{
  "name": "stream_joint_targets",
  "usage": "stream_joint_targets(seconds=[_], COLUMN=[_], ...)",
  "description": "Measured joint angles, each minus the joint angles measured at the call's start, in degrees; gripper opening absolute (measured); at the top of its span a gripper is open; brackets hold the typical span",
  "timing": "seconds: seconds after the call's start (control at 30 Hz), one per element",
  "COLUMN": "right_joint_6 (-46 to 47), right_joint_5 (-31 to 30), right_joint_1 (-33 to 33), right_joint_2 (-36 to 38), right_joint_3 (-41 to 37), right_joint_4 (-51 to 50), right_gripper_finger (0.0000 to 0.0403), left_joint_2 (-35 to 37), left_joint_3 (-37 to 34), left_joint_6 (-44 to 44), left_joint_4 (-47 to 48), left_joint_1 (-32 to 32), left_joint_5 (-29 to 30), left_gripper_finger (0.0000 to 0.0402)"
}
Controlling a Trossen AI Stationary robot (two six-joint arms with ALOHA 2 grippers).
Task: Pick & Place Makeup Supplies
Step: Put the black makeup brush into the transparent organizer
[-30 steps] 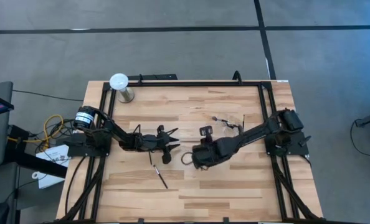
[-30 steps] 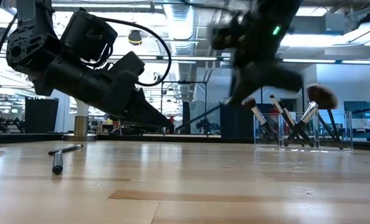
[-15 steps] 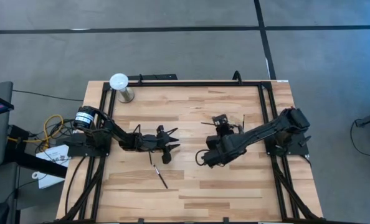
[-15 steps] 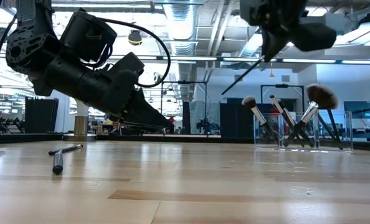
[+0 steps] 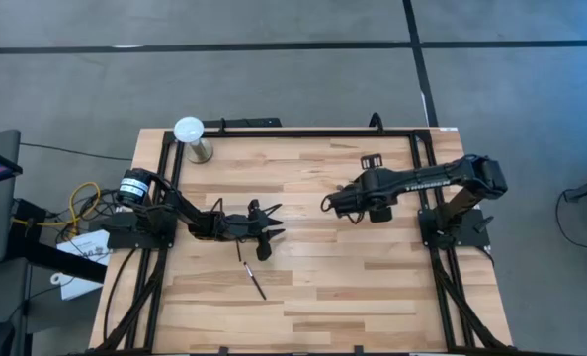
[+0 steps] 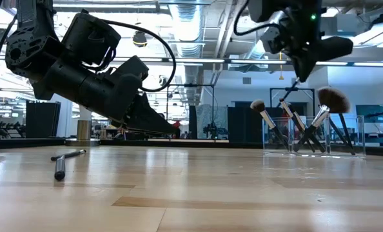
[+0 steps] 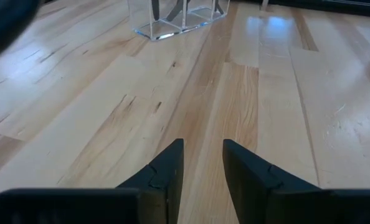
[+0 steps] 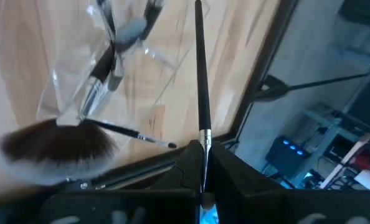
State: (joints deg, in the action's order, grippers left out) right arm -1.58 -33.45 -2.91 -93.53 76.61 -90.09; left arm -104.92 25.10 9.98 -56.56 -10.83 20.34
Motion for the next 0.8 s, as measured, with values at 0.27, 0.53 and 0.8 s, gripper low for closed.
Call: stream_joint_targets(seconds=[0.27,0.53,0.8], right_joint_6=[-5.1,-6.4,-6.4], right_joint_5=[0.5,1.4,2.0], right_joint_1=[2.2,2.3,3.1], right_joint_2=[-0.2,-0.2,-0.2], right_joint_3=[-2.9,-3.1,-3.1], right_joint_4=[0.6,5.2,6.5], right_gripper_finger=[0.0006,0.0034,0.0085], left_joint_2=[0.0,0.0,0.0], left_joint_3=[0.0,0.0,0.0], left_joint_6=[0.0,0.0,1.0], left_joint_4=[0.0,0.0,0.0], left_joint_1=[0.0,0.0,0.0], left_joint_5=[0.0,0.0,0.0], left_gripper_finger=[0.0108,0.0108,0.0108])
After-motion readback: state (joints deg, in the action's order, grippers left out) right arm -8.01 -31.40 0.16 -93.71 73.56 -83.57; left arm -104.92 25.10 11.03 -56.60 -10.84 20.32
